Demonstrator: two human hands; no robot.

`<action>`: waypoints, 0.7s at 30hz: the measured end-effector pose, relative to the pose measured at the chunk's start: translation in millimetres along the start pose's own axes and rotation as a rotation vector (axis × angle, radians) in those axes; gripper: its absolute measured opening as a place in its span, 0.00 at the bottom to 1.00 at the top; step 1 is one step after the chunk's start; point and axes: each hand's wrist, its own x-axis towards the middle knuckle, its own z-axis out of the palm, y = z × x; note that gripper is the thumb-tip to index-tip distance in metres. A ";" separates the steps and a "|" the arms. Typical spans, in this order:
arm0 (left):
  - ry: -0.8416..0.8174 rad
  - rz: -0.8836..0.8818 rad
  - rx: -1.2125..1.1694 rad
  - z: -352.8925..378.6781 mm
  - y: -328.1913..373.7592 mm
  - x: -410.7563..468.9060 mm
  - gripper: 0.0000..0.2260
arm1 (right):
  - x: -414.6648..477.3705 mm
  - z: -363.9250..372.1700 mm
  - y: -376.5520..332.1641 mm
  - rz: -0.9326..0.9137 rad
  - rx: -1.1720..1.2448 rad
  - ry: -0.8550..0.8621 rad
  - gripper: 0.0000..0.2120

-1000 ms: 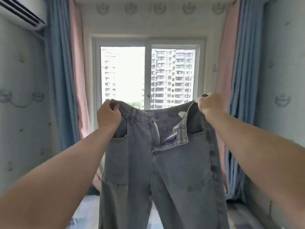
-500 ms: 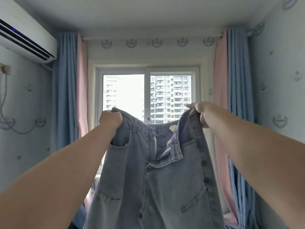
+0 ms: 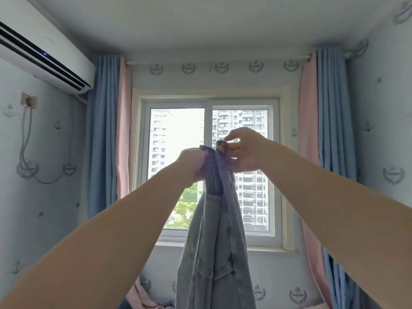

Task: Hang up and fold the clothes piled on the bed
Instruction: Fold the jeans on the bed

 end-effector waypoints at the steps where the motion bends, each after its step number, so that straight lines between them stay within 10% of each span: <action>1: -0.088 -0.015 0.020 1.0 0.8 -6.5 0.06 | -1.0 5.7 -1.9 -0.002 -0.032 0.000 0.05; 6: -0.309 -0.052 0.091 -0.4 -4.0 -31.0 0.15 | -16.0 22.3 -11.2 -0.013 -0.192 0.077 0.10; 12: -0.036 0.067 0.086 -0.9 -19.3 -18.3 0.16 | -30.8 44.9 -11.3 -0.032 -0.384 0.131 0.11; 15: -0.046 0.049 0.033 -15.9 -17.1 -11.2 0.14 | -34.6 34.7 -8.8 -0.344 -0.512 0.438 0.07; 21: -0.125 0.121 -0.068 -58.5 10.5 -6.6 0.14 | -31.8 -0.9 22.1 -0.442 -0.647 0.800 0.50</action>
